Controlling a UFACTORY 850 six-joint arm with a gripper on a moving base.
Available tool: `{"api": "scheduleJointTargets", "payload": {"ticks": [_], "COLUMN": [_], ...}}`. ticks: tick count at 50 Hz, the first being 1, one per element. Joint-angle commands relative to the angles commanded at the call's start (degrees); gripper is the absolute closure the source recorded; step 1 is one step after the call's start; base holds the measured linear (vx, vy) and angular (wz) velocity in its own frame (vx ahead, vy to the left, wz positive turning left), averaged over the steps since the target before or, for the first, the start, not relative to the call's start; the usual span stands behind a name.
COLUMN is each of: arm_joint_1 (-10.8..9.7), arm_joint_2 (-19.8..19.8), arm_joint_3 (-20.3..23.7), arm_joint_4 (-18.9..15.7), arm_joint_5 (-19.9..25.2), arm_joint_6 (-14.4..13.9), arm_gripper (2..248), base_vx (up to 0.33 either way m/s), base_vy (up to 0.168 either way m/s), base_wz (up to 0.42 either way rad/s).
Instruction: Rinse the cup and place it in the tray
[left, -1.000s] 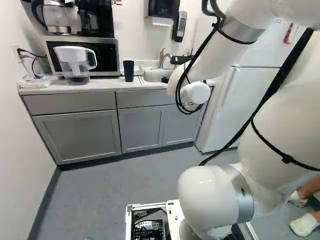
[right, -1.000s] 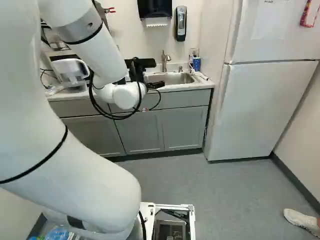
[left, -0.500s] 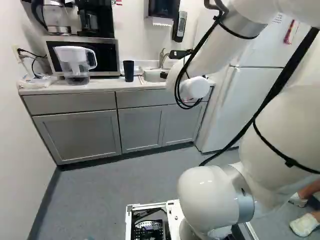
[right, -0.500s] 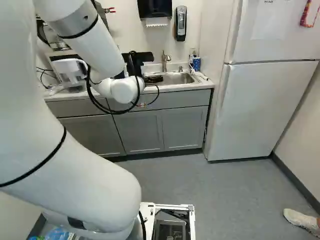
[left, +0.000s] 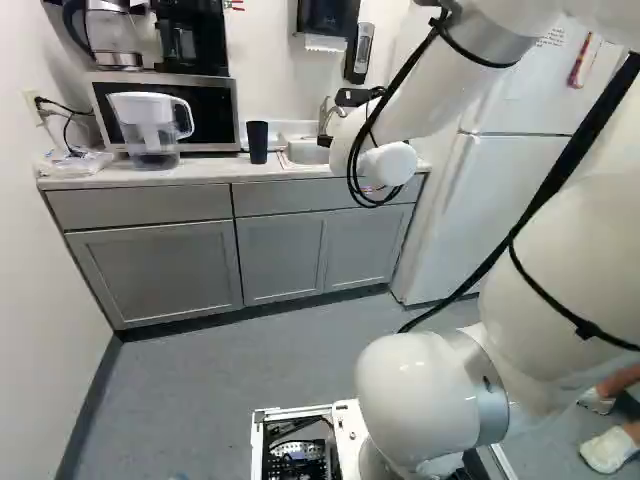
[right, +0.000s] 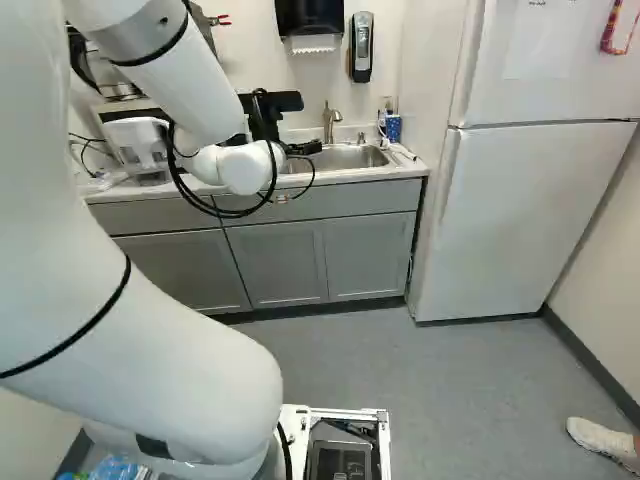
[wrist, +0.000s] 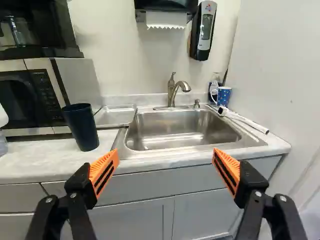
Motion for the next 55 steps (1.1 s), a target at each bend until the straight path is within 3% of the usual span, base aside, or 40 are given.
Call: {"api": "scheduleJointTargets", "payload": {"ticks": [55], "arm_joint_1": [1.7], "arm_joint_2": [0.2], "arm_joint_3": [-6.7], "arm_joint_4": [0.0], "arm_joint_5": [-3.8], "arm_joint_6": [0.0], "arm_gripper": [3], "base_vx": [0.0], "base_vy": [0.0], "base_wz": [0.0]}}
